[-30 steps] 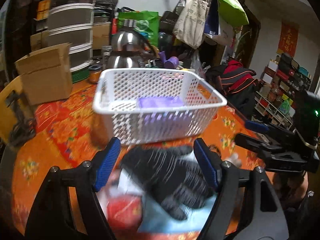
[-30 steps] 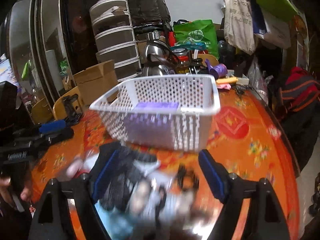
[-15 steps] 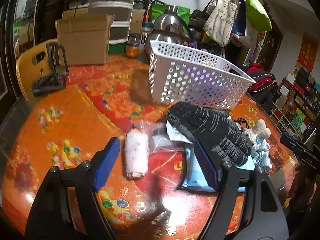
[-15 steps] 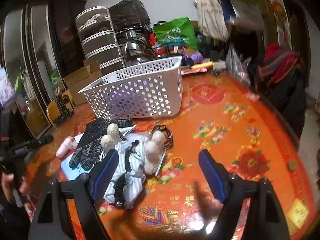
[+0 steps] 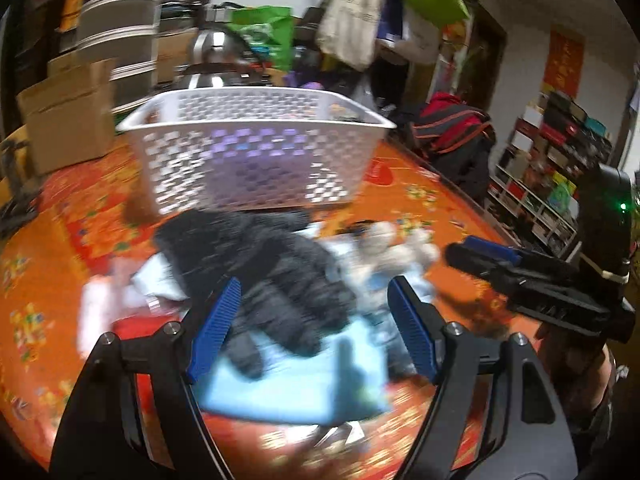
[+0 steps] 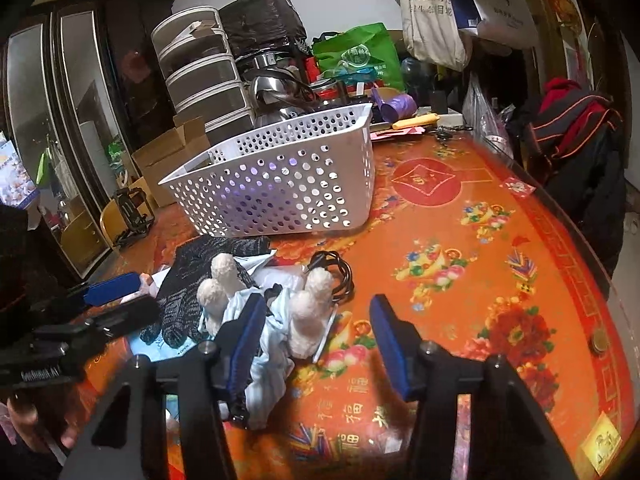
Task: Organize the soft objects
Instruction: 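Lower the right tool onto the white plush toy and grasp it, then carry the plush toy with the right tool into the basket and release, then grasp the black cable with the right tool while the left tool grasps the pink towel, then drop the cable and pink towel into the basket with both tools, then lower both tools onto the black knit gloves and close on them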
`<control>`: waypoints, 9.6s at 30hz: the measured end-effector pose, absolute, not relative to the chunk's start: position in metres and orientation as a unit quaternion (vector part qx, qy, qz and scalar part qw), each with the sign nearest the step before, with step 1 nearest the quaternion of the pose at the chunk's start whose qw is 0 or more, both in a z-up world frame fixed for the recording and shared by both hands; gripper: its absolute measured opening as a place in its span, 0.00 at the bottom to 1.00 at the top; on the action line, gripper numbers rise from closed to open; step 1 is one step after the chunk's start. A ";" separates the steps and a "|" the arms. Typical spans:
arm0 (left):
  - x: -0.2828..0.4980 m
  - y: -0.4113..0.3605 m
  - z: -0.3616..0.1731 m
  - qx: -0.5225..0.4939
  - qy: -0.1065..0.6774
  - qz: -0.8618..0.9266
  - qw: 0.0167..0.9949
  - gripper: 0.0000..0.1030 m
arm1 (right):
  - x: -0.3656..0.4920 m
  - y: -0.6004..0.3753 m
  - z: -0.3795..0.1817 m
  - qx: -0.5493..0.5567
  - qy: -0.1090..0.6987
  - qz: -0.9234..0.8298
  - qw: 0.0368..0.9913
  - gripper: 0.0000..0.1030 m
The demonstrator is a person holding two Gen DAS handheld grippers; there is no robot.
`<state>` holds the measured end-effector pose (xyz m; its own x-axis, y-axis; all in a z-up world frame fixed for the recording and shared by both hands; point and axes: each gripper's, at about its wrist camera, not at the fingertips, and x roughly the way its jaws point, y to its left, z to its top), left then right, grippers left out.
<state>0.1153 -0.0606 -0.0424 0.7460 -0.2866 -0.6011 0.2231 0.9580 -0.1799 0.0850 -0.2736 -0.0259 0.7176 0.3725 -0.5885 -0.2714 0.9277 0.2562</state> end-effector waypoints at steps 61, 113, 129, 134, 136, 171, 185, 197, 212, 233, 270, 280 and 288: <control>0.260 -0.036 0.158 -0.103 0.262 -0.149 0.948 0.14 | 0.222 -0.191 0.163 -0.045 0.275 0.174 0.944 0.10; 0.228 0.041 0.043 -0.009 0.334 -0.035 0.942 0.86 | 0.188 -0.231 0.038 -0.014 0.357 0.133 0.924 0.84; 0.149 0.108 -0.088 -0.072 0.415 0.004 0.907 0.85 | 0.171 -0.236 -0.048 -0.004 0.423 0.131 0.897 0.72; 0.151 0.101 -0.102 -0.060 0.422 -0.002 0.904 0.71 | 0.180 -0.228 -0.057 -0.015 0.431 0.130 0.893 0.66; 0.154 0.100 -0.105 -0.058 0.428 -0.001 0.902 0.65 | 0.183 -0.225 -0.061 -0.020 0.436 0.131 0.890 0.63; 0.145 0.123 -0.098 -0.130 0.379 -0.030 0.916 0.30 | 0.179 -0.220 -0.051 -0.038 0.382 0.110 0.917 0.34; 0.112 0.119 -0.069 -0.102 0.286 -0.011 0.953 0.30 | 0.167 -0.233 -0.041 -0.012 0.345 0.108 0.932 0.34; 0.114 0.113 -0.063 -0.099 0.285 -0.015 0.953 0.30 | 0.155 -0.247 -0.017 0.022 0.315 0.131 0.940 0.34; 0.203 0.085 0.073 -0.087 0.257 -0.054 0.961 0.30 | 0.210 -0.211 0.106 -0.011 0.281 0.149 0.948 0.34; 0.396 0.042 0.010 -0.050 0.412 -0.012 0.910 0.30 | 0.368 -0.159 0.023 -0.050 0.431 0.120 0.893 0.34; 0.264 0.040 0.046 -0.048 0.351 -0.037 0.934 0.89 | 0.226 -0.213 0.063 0.044 0.350 0.149 0.924 0.70; 0.206 0.052 -0.055 -0.077 0.395 -0.055 0.914 0.85 | 0.149 -0.194 -0.032 0.018 0.383 0.214 0.898 0.47; 0.198 0.033 -0.082 -0.073 0.413 -0.089 0.903 0.70 | 0.148 -0.176 -0.049 0.026 0.399 0.255 0.881 0.42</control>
